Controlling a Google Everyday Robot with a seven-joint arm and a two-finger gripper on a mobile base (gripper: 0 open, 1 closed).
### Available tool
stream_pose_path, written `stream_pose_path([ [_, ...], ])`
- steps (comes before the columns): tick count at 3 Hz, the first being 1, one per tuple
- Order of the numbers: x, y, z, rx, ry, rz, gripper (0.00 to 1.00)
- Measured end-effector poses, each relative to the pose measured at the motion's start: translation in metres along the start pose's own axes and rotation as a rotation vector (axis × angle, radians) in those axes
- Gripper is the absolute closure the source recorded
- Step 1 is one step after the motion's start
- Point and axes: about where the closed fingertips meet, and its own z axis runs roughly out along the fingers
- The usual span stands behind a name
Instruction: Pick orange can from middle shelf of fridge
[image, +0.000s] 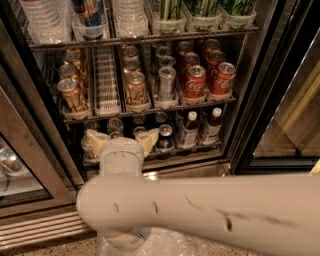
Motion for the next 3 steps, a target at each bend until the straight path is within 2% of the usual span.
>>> stream_pose_path([
  [1,0.005,0.047,0.046,-0.052,0.034,-0.005,0.0],
  [3,0.017,0.105,0.102,-0.119,0.084,-0.004,0.0],
])
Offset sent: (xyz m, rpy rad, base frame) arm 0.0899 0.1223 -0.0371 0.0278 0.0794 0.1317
